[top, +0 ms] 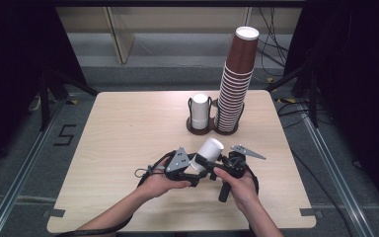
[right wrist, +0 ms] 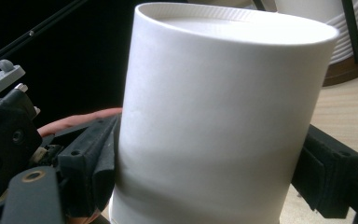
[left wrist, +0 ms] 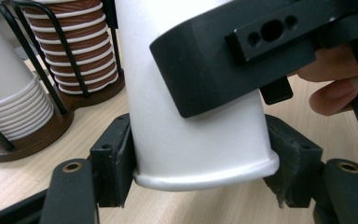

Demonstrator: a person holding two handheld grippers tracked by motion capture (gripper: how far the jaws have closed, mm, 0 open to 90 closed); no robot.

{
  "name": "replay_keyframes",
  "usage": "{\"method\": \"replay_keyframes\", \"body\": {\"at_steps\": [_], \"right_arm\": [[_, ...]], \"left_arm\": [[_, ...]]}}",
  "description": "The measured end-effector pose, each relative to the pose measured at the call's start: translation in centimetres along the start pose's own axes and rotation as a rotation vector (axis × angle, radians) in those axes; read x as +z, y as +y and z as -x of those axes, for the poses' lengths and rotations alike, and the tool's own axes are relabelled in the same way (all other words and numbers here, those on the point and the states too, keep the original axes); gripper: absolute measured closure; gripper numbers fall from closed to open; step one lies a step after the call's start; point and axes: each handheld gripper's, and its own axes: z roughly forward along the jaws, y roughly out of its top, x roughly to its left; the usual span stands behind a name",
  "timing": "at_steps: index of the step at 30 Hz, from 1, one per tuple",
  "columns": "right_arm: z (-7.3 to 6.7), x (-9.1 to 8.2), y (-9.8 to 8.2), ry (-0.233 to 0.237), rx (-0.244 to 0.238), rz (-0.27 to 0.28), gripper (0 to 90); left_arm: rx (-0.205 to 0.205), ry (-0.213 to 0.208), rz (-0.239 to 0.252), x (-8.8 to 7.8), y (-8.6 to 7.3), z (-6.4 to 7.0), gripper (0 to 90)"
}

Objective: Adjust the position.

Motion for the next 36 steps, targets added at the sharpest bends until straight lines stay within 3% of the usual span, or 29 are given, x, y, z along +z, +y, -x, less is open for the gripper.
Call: {"method": "replay_keyframes", "body": {"at_steps": [5, 8, 20, 21, 23, 24, 25, 28, 31, 33, 36], "right_arm": [[-0.3, 0.1, 0.1, -0.012, 0.028, -0.027, 13.0], [-0.2, 0.1, 0.3, 0.002, 0.016, -0.039, 6.7], [-0.4, -1.5, 1.2, 0.015, -0.024, -0.016, 5.7], [-0.6, -1.7, 1.2, 0.013, -0.002, -0.027, 5.8], [-0.7, -1.9, 1.1, 0.01, -0.084, -0.006, 6.4], [-0.7, -1.9, 1.1, 0.01, -0.084, -0.006, 6.4], [-0.8, -2.1, 1.0, 0.011, -0.118, -0.006, 6.4], [-1.0, -2.7, 0.7, 0.021, -0.157, 0.003, 6.3], [-1.0, -3.4, 0.6, 0.005, -0.196, -0.002, 6.2], [-1.0, -3.8, 0.7, 0.022, -0.24, -0.03, 6.5], [-1.1, -4.2, 0.6, 0.018, -0.358, -0.089, 7.0]], "left_arm": [[-0.001, 0.002, 0.006, 0.0, -0.1, -0.1, 34.4], [0.004, 0.01, 0.011, -0.3, 0.1, -0.2, 34.7], [0.037, 0.002, 0.006, -1.2, 0.8, -0.9, 36.0], [0.037, 0.001, 0.0, -1.3, 0.9, -0.9, 36.2], [0.047, 0.001, -0.006, -1.5, 1.0, -1.1, 36.2], [0.047, 0.001, -0.006, -1.5, 1.0, -1.1, 36.2], [0.055, 0.002, -0.015, -1.7, 1.0, -1.2, 36.2], [0.065, 0.014, -0.031, -2.4, 0.9, -1.6, 36.1], [0.081, 0.026, -0.043, -3.4, 1.1, -2.2, 36.0], [0.082, 0.032, -0.042, -4.4, 1.4, -2.5, 36.0], [0.086, 0.031, -0.043, -5.5, 1.5, -2.8, 36.0]]}}
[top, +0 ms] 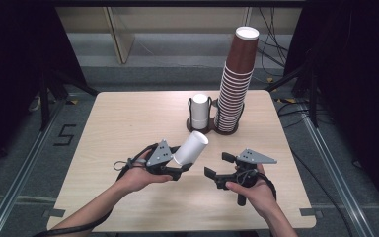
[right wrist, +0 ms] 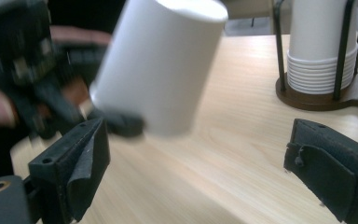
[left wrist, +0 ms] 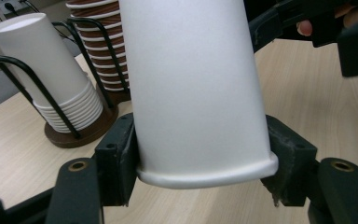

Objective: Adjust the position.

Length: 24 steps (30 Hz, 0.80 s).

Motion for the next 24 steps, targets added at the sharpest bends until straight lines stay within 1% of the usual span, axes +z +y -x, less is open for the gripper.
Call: {"method": "replay_keyframes", "body": {"at_steps": [1, 2, 3, 5, 6, 7, 8, 9, 10, 11, 12, 13, 14, 15, 16, 17, 18, 19, 20, 21, 22, 23, 24], "right_arm": [[0.3, -0.2, -0.2, 0.003, -0.098, -0.038, 7.4], [0.3, -0.2, -0.2, 0.003, -0.098, -0.038, 7.4], [0.5, -0.3, -0.3, -0.004, -0.148, -0.062, 7.6], [0.9, -0.4, -0.7, -0.004, -0.198, -0.114, 7.8], [1.1, -0.3, -0.9, -0.009, -0.233, -0.134, 8.4], [1.2, -0.3, -1.1, -0.015, -0.252, -0.161, 9.4], [1.2, -0.3, -1.4, -0.011, -0.263, -0.187, 9.9], [1.4, -0.2, -1.5, -0.015, -0.304, -0.205, 9.9], [1.5, -0.1, -1.7, -0.016, -0.327, -0.221, 9.8], [1.6, 0.1, -1.9, -0.011, -0.333, -0.245, 9.9], [1.7, 0.2, -2.0, -0.012, -0.37, -0.256, 9.8], [1.7, 0.3, -2.1, -0.012, -0.373, -0.268, 9.8], [1.5, 0.4, -2.3, -0.014, -0.363, -0.296, 9.8], [1.5, 0.5, -2.3, -0.007, -0.377, -0.304, 9.5], [1.6, 0.6, -2.3, -0.005, -0.392, -0.313, 9.1], [1.6, 0.7, -2.5, -0.002, -0.392, -0.322, 8.8], [1.6, 0.7, -2.6, -0.002, -0.384, -0.341, 8.6], [1.6, 0.7, -2.6, 0.002, -0.384, -0.353, 8.2], [1.8, 0.8, -2.6, 0.011, -0.417, -0.356, 8.0], [1.7, 0.8, -2.7, 0.021, -0.41, -0.378, 8.0], [1.8, 0.8, -2.7, 0.031, -0.442, -0.387, 8.1], [1.7, 0.7, -2.7, 0.037, -0.439, -0.405, 8.2], [1.8, 0.8, -2.8, 0.057, -0.465, -0.407, 8.2]], "left_arm": [[0.008, -0.001, -0.004, -0.2, 0.0, -0.1, 36.0], [0.013, 0.005, -0.023, -0.4, 0.0, -0.1, 36.0], [0.012, 0.007, -0.029, -0.6, -0.1, -0.2, 35.9], [0.018, 0.005, -0.045, -0.9, -0.1, -0.2, 35.9], [0.014, 0.0, -0.042, -1.0, 0.0, -0.3, 35.9], [0.013, 0.001, -0.044, -1.2, 0.1, -0.3, 35.9], [0.017, -0.002, -0.047, -1.4, 0.2, -0.4, 35.9], [0.022, -0.003, -0.051, -1.5, 0.3, -0.5, 35.9], [0.026, -0.006, -0.058, -1.6, 0.4, -0.6, 35.9], [0.031, -0.007, -0.065, -1.7, 0.4, -0.7, 35.9], [0.038, -0.012, -0.081, -1.8, 0.5, -0.8, 35.9], [0.048, -0.019, -0.099, -1.9, 0.7, -0.9, 35.9], [0.051, -0.042, -0.12, -1.9, 0.7, -1.0, 35.9], [0.053, -0.041, -0.125, -1.9, 0.7, -0.9, 35.9], [0.072, -0.052, -0.152, -1.9, 0.8, -0.9, 35.9], [0.091, -0.064, -0.175, -1.8, 0.8, -1.0, 35.9], [0.094, -0.07, -0.174, -1.8, 0.7, -0.9, 35.9], [0.102, -0.084, -0.184, -1.7, 0.7, -1.0, 35.9], [0.118, -0.107, -0.195, -1.6, 0.7, -1.1, 35.9], [0.129, -0.115, -0.207, -1.6, 0.6, -1.2, 35.9], [0.138, -0.124, -0.215, -1.5, 0.6, -1.3, 35.9], [0.146, -0.133, -0.224, -1.4, 0.5, -1.4, 35.8], [0.157, -0.142, -0.229, -1.3, 0.5, -1.5, 35.9]]}}
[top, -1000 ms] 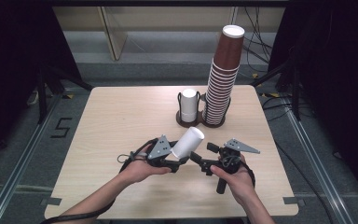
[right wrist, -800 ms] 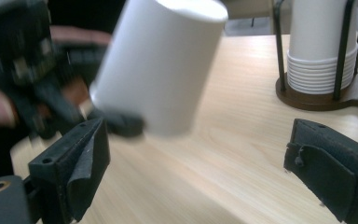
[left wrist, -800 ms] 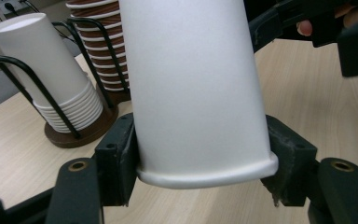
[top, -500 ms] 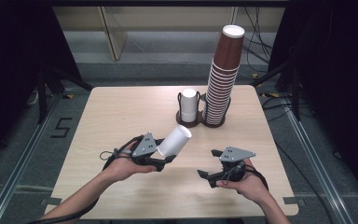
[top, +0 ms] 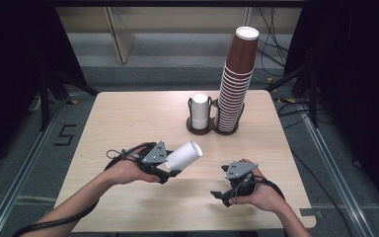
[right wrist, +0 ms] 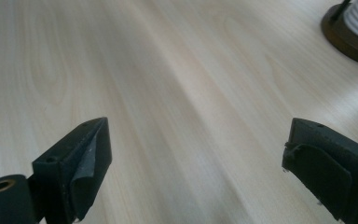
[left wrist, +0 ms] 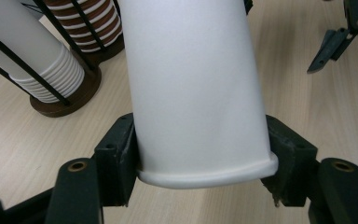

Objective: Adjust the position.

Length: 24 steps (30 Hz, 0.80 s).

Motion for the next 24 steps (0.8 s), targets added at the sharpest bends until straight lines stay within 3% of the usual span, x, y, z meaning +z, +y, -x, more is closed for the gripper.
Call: {"method": "replay_keyframes", "body": {"at_steps": [1, 3, 4, 6, 7, 8, 10, 11, 13, 14, 15, 20, 22, 24], "right_arm": [[-0.1, -0.1, 0.0, 0.006, 0.013, -0.015, 8.3], [0.0, 0.0, 0.0, 0.019, -0.026, -0.026, 8.2], [-0.1, 0.0, 0.0, 0.026, -0.011, -0.039, 8.2], [0.0, 0.1, 0.1, 0.035, -0.05, -0.047, 8.0], [0.0, 0.1, 0.1, 0.045, -0.038, -0.06, 7.9], [0.0, 0.2, 0.2, 0.047, -0.053, -0.057, 7.9], [0.0, 0.1, 0.3, 0.055, -0.051, -0.074, 7.8], [0.2, 0.2, 0.5, 0.056, -0.08, -0.072, 7.8], [0.3, 0.1, 0.7, 0.058, -0.077, -0.076, 7.8], [0.3, 0.1, 0.8, 0.054, -0.075, -0.083, 7.9], [0.6, 0.1, 1.1, 0.047, -0.106, -0.069, 8.1], [0.5, 0.2, 1.7, 0.049, -0.116, -0.052, 8.2], [0.1, 0.4, 2.0, 0.049, -0.105, -0.062, 8.2], [0.2, 0.7, 2.5, 0.054, -0.146, -0.046, 8.2]], "left_arm": [[0.012, -0.008, -0.006, 0.1, 0.0, -0.1, 35.9], [0.051, -0.023, -0.033, 0.2, 0.0, -0.2, 36.0], [0.074, -0.034, -0.053, 0.1, 0.1, -0.2, 36.0], [0.108, -0.048, -0.078, 0.2, 0.3, -0.3, 36.0], [0.105, -0.057, -0.082, 0.2, 0.4, -0.2, 36.0], [0.155, -0.066, -0.122, 0.1, 0.6, -0.5, 36.0], [0.169, -0.067, -0.14, 0.2, 0.8, -0.4, 36.1], [0.188, -0.074, -0.156, 0.2, 0.9, -0.4, 36.2], [0.171, -0.086, -0.153, 0.4, 1.0, -0.3, 36.3], [0.183, -0.092, -0.17, 0.5, 1.1, -0.3, 36.4], [0.201, -0.101, -0.19, 0.6, 1.1, -0.3, 36.7], [0.234, -0.13, -0.231, 1.3, 1.2, 0.2, 36.8], [0.267, -0.139, -0.254, 1.6, 1.3, 0.4, 36.8], [0.284, -0.138, -0.271, 1.8, 1.4, 0.5, 36.8]]}}
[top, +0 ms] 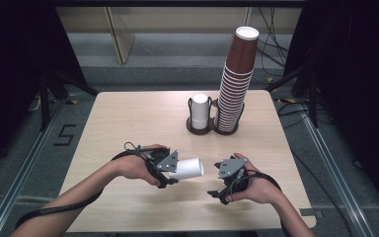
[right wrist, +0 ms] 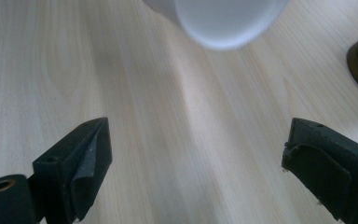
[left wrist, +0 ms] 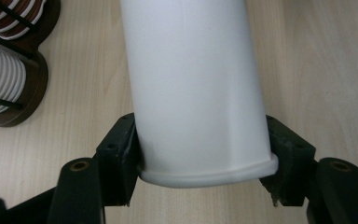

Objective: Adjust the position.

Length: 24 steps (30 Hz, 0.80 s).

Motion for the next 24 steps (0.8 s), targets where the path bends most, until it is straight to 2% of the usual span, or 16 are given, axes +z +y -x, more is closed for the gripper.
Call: {"method": "replay_keyframes", "body": {"at_steps": [3, 4, 5, 6, 9, 10, 12, 13, 15, 16, 18, 19, 20, 22, 23, 24], "right_arm": [[0.0, 0.3, 0.8, -0.001, 0.007, 0.007, 8.3], [0.2, 0.4, 1.2, -0.007, -0.025, 0.018, 8.4], [0.1, 0.4, 1.4, 0.002, -0.006, 0.023, 8.5], [0.2, 0.5, 1.7, -0.005, -0.034, 0.036, 8.7], [0.1, 0.7, 2.5, 0.013, -0.037, 0.041, 9.6], [-0.1, 0.8, 2.7, 0.016, -0.02, 0.034, 9.9], [0.0, 1.0, 3.1, 0.021, -0.048, 0.034, 10.5], [0.2, 1.2, 3.3, 0.02, -0.101, 0.047, 10.7], [-0.2, 1.4, 3.6, 0.024, -0.049, 0.033, 11.5], [-0.1, 1.5, 3.8, 0.029, -0.073, 0.035, 11.8], [-0.2, 1.7, 3.9, 0.035, -0.074, 0.033, 12.5], [-0.4, 1.7, 3.9, 0.036, -0.047, 0.022, 13.5], [-0.2, 1.9, 4.0, 0.039, -0.09, 0.031, 14.9], [-0.1, 1.9, 4.1, 0.03, -0.101, 0.026, 15.4], [-0.3, 2.0, 4.2, 0.041, -0.07, 0.015, 15.6], [-0.2, 2.0, 4.3, 0.042, -0.085, 0.015, 15.9]], "left_arm": [[0.009, -0.007, -0.012, 0.4, 0.2, 0.1, 36.8], [0.023, -0.012, -0.024, 0.4, 0.2, 0.1, 36.8], [0.018, -0.016, -0.021, 0.5, 0.3, 0.3, 36.8], [0.02, -0.02, -0.025, 0.6, 0.3, 0.3, 36.8], [0.033, -0.032, -0.038, 0.7, 0.5, 0.5, 36.8], [0.037, -0.035, -0.045, 0.7, 0.6, 0.5, 36.8], [0.044, -0.035, -0.052, 0.9, 0.7, 0.5, 36.8], [0.044, -0.039, -0.057, 0.9, 0.8, 0.5, 36.8], [0.051, -0.041, -0.058, 0.9, 0.9, 0.5, 36.8], [0.053, -0.039, -0.058, 0.9, 1.0, 0.6, 36.8], [0.06, -0.043, -0.059, 1.0, 1.1, 0.6, 36.7], [0.061, -0.044, -0.061, 1.0, 1.1, 0.6, 36.7], [0.061, -0.045, -0.06, 1.0, 1.2, 0.6, 36.7], [0.066, -0.047, -0.065, 1.1, 1.3, 0.6, 36.7], [0.067, -0.047, -0.065, 1.2, 1.3, 0.6, 36.8], [0.069, -0.048, -0.066, 1.2, 1.4, 0.7, 36.8]]}}
